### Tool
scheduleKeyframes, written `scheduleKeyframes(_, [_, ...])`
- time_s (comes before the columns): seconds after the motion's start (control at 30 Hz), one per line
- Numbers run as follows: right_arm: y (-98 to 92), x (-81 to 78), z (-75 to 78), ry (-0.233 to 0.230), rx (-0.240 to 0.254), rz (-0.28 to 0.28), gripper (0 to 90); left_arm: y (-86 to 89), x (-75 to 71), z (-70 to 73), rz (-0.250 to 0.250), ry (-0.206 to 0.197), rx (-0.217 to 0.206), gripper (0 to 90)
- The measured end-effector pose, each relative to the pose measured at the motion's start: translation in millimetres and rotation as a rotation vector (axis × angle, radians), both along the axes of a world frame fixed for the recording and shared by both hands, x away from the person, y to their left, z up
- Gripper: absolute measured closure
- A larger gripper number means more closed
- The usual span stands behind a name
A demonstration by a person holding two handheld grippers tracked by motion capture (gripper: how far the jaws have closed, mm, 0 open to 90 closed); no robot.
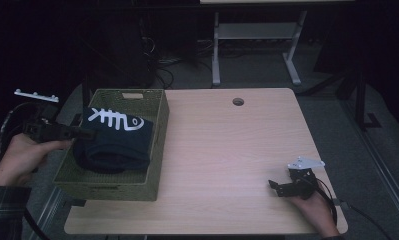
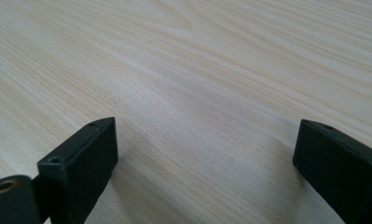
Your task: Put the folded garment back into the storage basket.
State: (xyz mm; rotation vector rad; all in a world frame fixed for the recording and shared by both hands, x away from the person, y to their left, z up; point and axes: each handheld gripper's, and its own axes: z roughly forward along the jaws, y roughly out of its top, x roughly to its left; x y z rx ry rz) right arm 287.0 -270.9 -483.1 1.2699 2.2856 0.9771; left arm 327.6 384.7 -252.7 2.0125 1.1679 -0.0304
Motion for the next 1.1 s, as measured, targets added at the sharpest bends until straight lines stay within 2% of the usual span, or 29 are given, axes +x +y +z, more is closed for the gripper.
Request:
scheduleKeyframes(0.13, [0.0, 0.0, 0.0, 0.000, 0.000, 0.000, 6.1, 2.0, 0.4, -6.7, 0.004, 0.013, -0.006, 75.0])
scheduleKeyframes(0.23, [0.0, 0.0, 0.0, -0.001, 0.000, 0.001, 6.1, 0.2, 3.3, -18.6, -0.004, 0.039, -0.009, 75.0])
scheduleKeyframes(0.47, [0.0, 0.0, 0.0, 0.000, 0.000, 0.000, 6.1, -2.6, 8.7, -34.2, -0.014, 0.071, -0.026, 75.0])
scheduleKeyframes(0.5, [0.0, 0.0, 0.0, 0.000, 0.000, 0.000, 6.1, -3.5, 10.2, -38.2, -0.015, 0.078, -0.031, 75.0])
scheduleKeyframes(0.57, [0.0, 0.1, 0.0, -0.001, 0.000, 0.001, 6.1, -3.4, 14.8, -47.7, -0.036, 0.097, -0.013, 75.0])
scheduleKeyframes(0.73, [-0.1, 0.1, -0.1, -0.002, 0.000, 0.001, 6.1, -1.7, 21.2, -62.7, -0.045, 0.116, -0.020, 74.9])
scheduleKeyframes(0.8, [-0.1, 0.1, -0.1, -0.002, -0.001, 0.001, 6.1, -1.1, 23.2, -68.0, -0.046, 0.120, 0.006, 74.8])
scheduleKeyframes(0.9, [-0.1, 0.1, -0.1, -0.002, 0.000, 0.002, 6.1, 0.9, 25.5, -74.4, -0.021, 0.127, 0.049, 74.7])
scheduleKeyframes(1.03, [-0.2, 0.1, -0.1, -0.002, -0.001, 0.003, 6.1, 4.4, 28.6, -80.6, -0.005, 0.137, 0.059, 74.5])
scheduleKeyframes(1.1, [-0.2, 0.1, -0.1, -0.002, -0.001, 0.003, 6.1, 5.9, 30.6, -84.0, 0.004, 0.140, 0.086, 74.2])
